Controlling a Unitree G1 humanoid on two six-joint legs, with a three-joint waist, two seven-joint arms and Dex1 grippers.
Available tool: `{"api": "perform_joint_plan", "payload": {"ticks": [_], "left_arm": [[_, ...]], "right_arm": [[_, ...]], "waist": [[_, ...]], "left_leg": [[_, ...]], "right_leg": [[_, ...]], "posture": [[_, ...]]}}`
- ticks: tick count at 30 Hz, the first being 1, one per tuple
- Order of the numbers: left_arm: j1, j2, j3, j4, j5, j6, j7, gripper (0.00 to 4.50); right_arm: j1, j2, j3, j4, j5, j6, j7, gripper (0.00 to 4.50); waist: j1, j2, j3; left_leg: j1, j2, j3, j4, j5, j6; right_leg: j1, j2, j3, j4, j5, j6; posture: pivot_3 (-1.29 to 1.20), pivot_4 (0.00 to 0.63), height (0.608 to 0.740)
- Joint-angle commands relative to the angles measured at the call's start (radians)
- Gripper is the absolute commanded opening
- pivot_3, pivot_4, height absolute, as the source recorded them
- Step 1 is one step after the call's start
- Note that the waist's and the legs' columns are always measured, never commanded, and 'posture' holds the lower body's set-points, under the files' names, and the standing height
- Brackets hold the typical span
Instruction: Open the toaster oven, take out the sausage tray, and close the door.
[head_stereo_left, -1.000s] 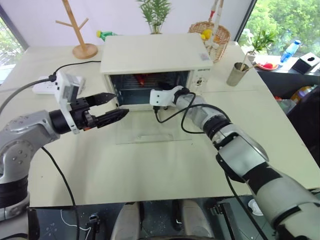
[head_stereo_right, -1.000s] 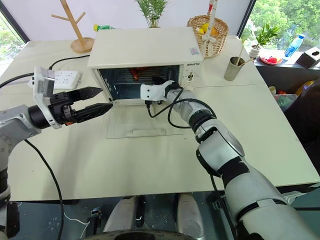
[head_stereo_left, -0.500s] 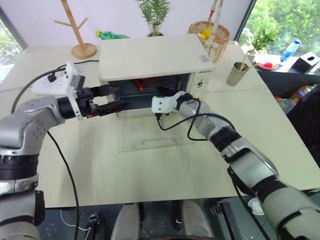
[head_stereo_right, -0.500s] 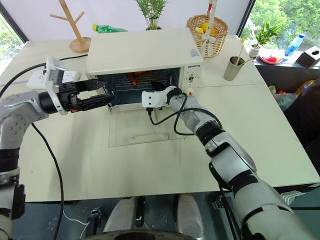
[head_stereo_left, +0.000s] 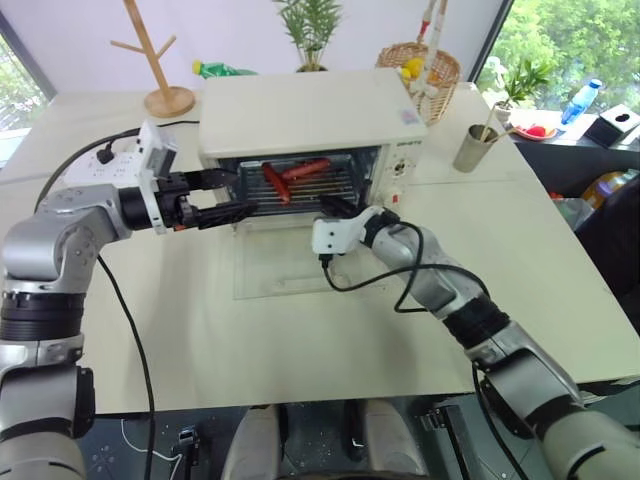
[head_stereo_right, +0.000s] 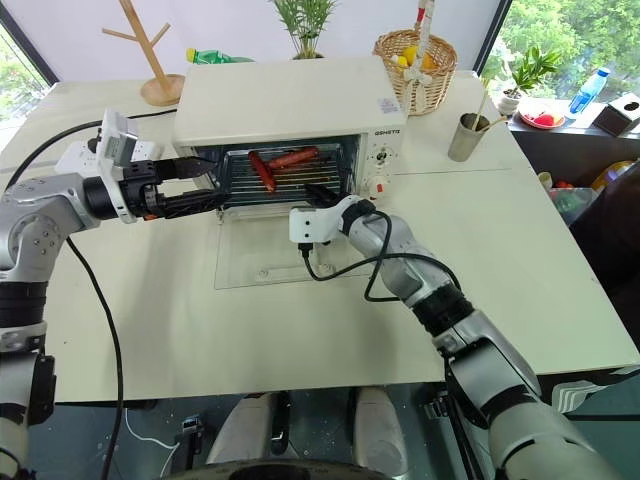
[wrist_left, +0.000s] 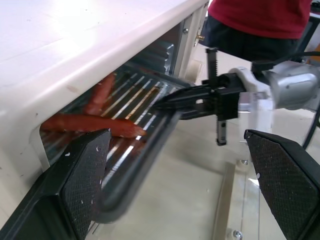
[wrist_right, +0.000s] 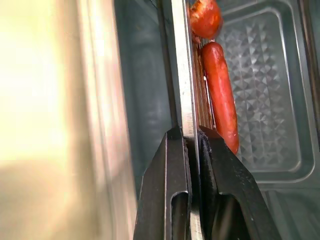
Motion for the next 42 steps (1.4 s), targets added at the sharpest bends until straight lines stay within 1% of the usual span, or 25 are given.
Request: {"api": "perform_joint_plan", "payload": {"ticks": [1, 7, 14, 22, 27, 32, 35, 38, 42], "left_arm": [[-0.027, 0.009, 0.018, -0.003, 0.006, -0.010, -0.013, 4.50], [-0.050, 0.002, 0.005, 0.019, 0.023, -0.012, -0.033, 4.50], [-0.072, -0.012, -0.003, 0.043, 0.040, -0.016, -0.050, 4.50], [-0.082, -0.018, -0.005, 0.062, 0.055, -0.026, -0.067, 4.50], [-0.082, -0.018, -0.009, 0.067, 0.060, -0.027, -0.081, 4.50], [-0.084, -0.003, -0.019, 0.072, 0.059, -0.018, -0.116, 4.50], [-0.064, 0.032, 0.001, 0.045, 0.011, 0.050, -0.163, 4.50], [-0.026, 0.064, 0.018, 0.003, -0.027, 0.104, -0.187, 4.50], [0.057, 0.112, 0.068, -0.070, -0.093, 0.193, -0.189, 4.50]], "right_arm": [[0.037, -0.022, -0.051, -0.158, 0.018, -0.023, 0.014, 0.07], [0.129, -0.083, -0.067, -0.248, -0.003, -0.055, 0.020, 0.07], [0.159, -0.098, -0.095, -0.279, -0.009, -0.055, 0.016, 0.07], [0.231, -0.129, -0.146, -0.352, 0.004, -0.069, 0.022, 0.07], [0.311, -0.154, -0.202, -0.450, 0.073, -0.082, 0.067, 0.07], [0.398, -0.229, -0.256, -0.508, 0.123, -0.161, 0.087, 0.07], [0.448, -0.302, -0.280, -0.521, 0.122, -0.240, 0.102, 0.07], [0.457, -0.328, -0.282, -0.514, 0.106, -0.292, 0.091, 0.07], [0.449, -0.334, -0.284, -0.498, 0.070, -0.338, 0.072, 0.07]], "waist": [[0.001, 0.000, 0.000], [0.004, 0.000, 0.000], [0.008, 0.000, 0.000], [0.011, 0.000, 0.000], [0.011, 0.000, 0.000], [0.010, 0.000, 0.000], [0.008, -0.001, 0.000], [0.004, 0.000, 0.000], [-0.001, 0.000, 0.000]], "left_leg": [[0.000, 0.000, 0.000, 0.000, 0.000, 0.000], [0.000, 0.000, 0.000, 0.001, 0.000, 0.000], [0.000, 0.000, 0.000, 0.001, 0.000, 0.000], [0.000, -0.001, 0.000, 0.002, 0.000, 0.000], [0.000, -0.001, 0.000, 0.002, 0.000, 0.000], [0.000, -0.001, 0.000, 0.002, 0.000, 0.000], [0.000, -0.001, 0.000, 0.002, 0.000, 0.000], [0.000, -0.001, 0.000, 0.002, 0.000, 0.000], [0.001, 0.001, 0.001, 0.002, 0.000, 0.000]], "right_leg": [[0.000, 0.000, 0.000, 0.000, 0.000, 0.000], [0.000, 0.000, 0.000, 0.000, 0.000, 0.000], [0.000, 0.000, 0.000, 0.000, 0.000, 0.000], [0.001, -0.001, 0.000, 0.000, 0.000, 0.000], [0.001, -0.001, 0.000, 0.000, 0.000, 0.000], [0.001, -0.001, 0.000, -0.001, 0.000, 0.000], [0.001, -0.001, 0.000, -0.001, 0.000, 0.000], [0.001, -0.001, 0.000, -0.001, 0.000, 0.000], [0.001, 0.000, 0.001, 0.000, -0.001, 0.000]], "posture": [[0.00, 0.150, 0.740], [0.00, 0.150, 0.740], [0.00, 0.150, 0.740], [0.00, 0.150, 0.740], [0.00, 0.150, 0.740], [0.00, 0.150, 0.740], [0.00, 0.150, 0.740], [0.00, 0.150, 0.740], [0.00, 0.150, 0.740]]}}
